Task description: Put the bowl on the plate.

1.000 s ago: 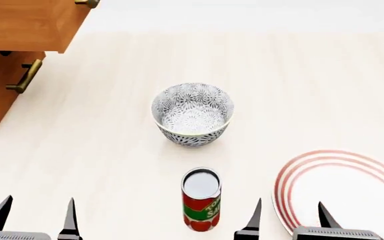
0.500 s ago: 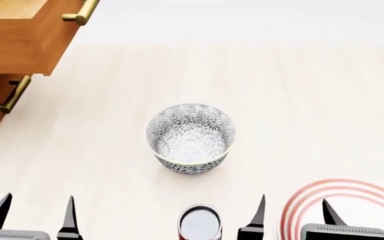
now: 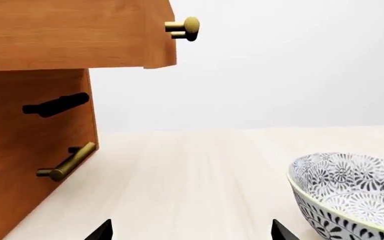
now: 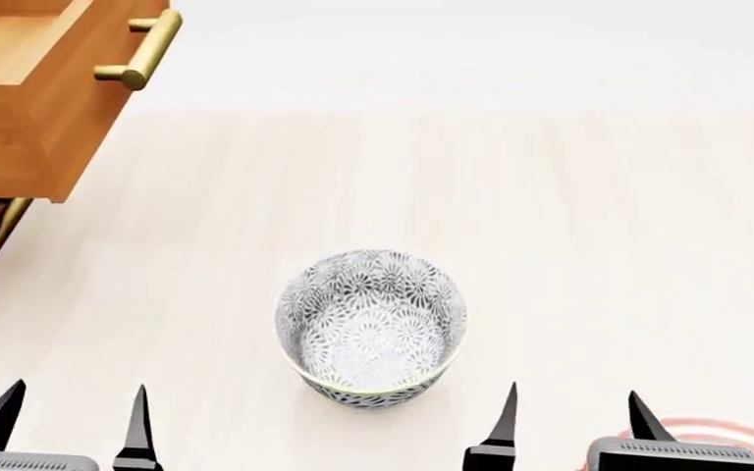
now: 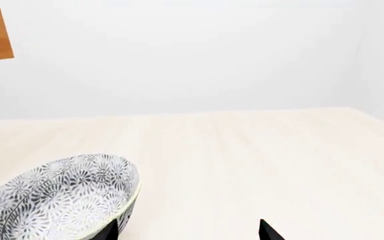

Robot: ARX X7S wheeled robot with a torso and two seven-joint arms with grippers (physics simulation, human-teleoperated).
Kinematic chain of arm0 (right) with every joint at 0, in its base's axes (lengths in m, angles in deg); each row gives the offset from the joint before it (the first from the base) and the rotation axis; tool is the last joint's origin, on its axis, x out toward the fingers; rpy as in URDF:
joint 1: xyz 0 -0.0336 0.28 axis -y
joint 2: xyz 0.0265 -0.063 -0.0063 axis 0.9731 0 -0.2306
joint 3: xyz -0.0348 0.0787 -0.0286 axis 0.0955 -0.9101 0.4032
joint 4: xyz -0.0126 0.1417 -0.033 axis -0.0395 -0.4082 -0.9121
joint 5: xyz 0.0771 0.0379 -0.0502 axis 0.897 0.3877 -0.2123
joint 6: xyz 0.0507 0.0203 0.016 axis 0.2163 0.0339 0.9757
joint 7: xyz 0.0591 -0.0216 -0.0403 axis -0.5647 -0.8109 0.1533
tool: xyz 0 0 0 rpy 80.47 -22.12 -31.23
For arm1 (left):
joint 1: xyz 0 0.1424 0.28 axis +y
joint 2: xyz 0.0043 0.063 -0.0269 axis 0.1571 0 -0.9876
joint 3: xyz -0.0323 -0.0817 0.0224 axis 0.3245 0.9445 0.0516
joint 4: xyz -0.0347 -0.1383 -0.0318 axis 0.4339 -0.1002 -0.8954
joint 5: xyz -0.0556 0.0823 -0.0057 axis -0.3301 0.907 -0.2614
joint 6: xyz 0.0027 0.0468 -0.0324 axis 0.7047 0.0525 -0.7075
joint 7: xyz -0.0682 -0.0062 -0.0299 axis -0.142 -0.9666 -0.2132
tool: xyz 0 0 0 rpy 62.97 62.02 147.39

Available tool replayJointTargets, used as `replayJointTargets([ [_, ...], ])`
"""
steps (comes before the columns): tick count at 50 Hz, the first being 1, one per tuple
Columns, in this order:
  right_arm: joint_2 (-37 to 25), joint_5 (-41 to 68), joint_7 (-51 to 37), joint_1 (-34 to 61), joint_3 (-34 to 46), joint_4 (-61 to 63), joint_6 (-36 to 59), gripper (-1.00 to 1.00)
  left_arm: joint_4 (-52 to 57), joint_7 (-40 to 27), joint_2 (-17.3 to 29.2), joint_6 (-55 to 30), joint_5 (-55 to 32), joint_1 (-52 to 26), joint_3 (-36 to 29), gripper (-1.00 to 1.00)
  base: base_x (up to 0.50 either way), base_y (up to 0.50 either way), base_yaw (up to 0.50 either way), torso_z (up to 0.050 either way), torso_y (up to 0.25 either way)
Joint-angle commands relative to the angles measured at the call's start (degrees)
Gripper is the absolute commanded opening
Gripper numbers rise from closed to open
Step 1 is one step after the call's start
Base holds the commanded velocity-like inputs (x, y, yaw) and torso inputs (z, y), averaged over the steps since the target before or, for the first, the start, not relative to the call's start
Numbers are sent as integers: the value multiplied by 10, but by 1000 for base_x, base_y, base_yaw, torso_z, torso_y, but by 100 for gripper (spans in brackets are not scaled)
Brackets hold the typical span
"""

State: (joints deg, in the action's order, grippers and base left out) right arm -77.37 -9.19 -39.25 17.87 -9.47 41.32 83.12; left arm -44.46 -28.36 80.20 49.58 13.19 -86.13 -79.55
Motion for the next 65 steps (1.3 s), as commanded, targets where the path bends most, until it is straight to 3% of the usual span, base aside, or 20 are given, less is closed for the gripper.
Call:
replayJointTargets([
  [1, -3, 4, -3, 1, 3, 0, 1, 100, 2, -4, 4, -1, -4, 0, -4, 100, 238, 0, 0, 0, 0],
  [18, -7, 9, -5, 0, 6, -6, -3, 100, -1, -9, 8, 2, -6, -2, -11, 100, 234, 0, 0, 0, 0],
  [19, -39, 24, -25, 85, 41, 80, 83, 100, 11, -12, 12, -4, -7, 4, -8, 100, 0, 0, 0, 0, 0],
  [21, -40, 27, -27, 111, 42, 92, 211, 100, 10, -13, 12, -4, -7, 4, -10, 100, 0, 0, 0, 0, 0],
  [37, -48, 39, -19, 146, 61, 96, 249, 100, 19, -19, 17, -9, -11, 5, -14, 100, 0, 0, 0, 0, 0],
  [54, -69, 123, 23, 276, 81, 144, 432, 100, 16, -26, 22, -5, -13, 2, -16, 100, 0, 0, 0, 0, 0],
  [65, -74, 147, 50, 348, 121, 122, 493, 100, 13, -30, 23, -6, -12, 0, -22, 100, 0, 0, 0, 0, 0],
])
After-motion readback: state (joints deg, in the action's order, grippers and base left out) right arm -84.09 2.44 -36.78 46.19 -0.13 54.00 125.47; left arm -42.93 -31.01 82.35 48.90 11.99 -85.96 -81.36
